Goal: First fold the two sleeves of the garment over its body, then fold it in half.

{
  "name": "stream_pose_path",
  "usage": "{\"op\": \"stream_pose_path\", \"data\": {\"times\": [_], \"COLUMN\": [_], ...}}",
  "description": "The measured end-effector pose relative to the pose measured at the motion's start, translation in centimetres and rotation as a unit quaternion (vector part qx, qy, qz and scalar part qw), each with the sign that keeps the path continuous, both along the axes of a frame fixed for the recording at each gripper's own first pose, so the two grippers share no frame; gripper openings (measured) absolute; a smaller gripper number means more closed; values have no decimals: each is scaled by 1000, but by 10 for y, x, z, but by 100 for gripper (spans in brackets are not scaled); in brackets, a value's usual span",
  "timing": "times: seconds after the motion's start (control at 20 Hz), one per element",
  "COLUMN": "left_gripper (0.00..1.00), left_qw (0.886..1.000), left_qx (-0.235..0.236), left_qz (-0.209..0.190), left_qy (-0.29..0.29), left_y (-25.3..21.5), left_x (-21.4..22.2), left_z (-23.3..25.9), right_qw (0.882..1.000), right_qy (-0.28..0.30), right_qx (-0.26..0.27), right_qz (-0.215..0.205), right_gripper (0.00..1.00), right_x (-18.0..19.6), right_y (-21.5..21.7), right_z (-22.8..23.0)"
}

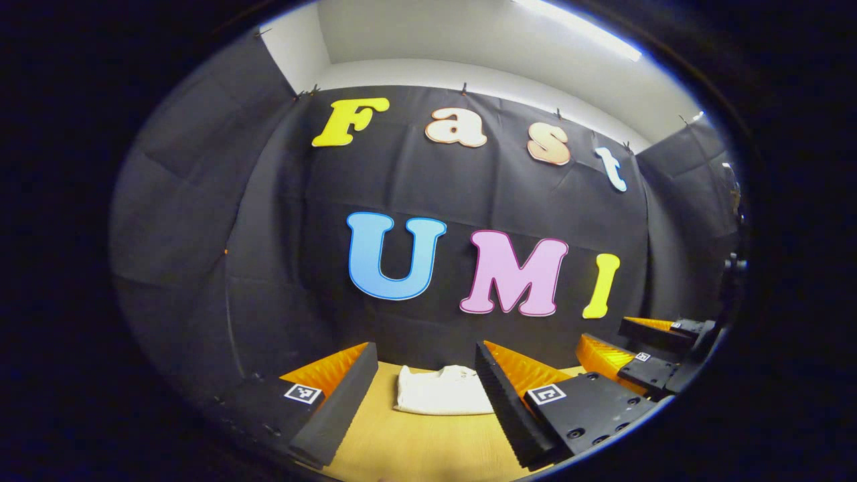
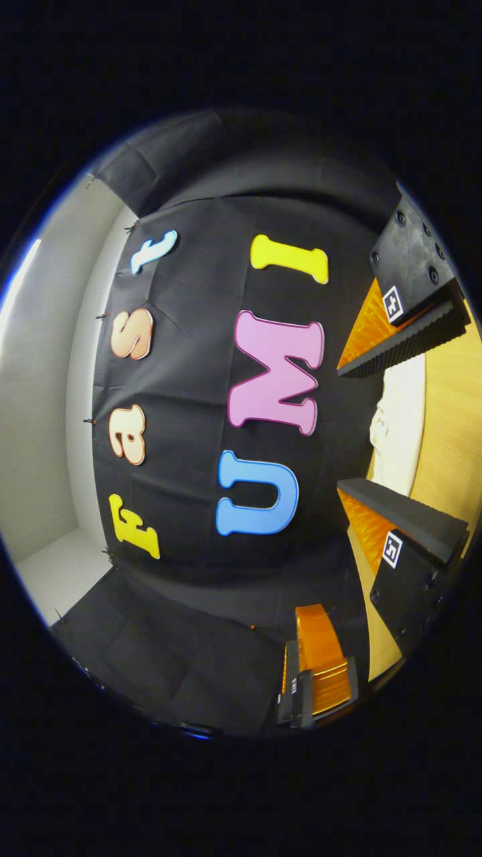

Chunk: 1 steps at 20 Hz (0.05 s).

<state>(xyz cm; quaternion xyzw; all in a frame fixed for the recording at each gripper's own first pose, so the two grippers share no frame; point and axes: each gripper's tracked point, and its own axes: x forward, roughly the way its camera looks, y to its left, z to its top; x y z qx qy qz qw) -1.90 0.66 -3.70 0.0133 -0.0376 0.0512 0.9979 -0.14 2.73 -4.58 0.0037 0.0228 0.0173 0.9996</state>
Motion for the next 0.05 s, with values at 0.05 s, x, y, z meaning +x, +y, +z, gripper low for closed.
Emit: {"op": "stream_pose_path", "data": {"times": [0.05], "left_gripper": [95], "left_qw": [1000], "left_qx": [13], "left_qz": [9], "left_qy": [7], "left_y": [-2], "left_x": [-10], "left_z": [-4], "right_qw": [1000], "right_qy": [8], "right_qx": [5], "right_qz": [9], "right_gripper": [96], "right_x": [-8], "right_y": [0], "right_z": [-3]}}
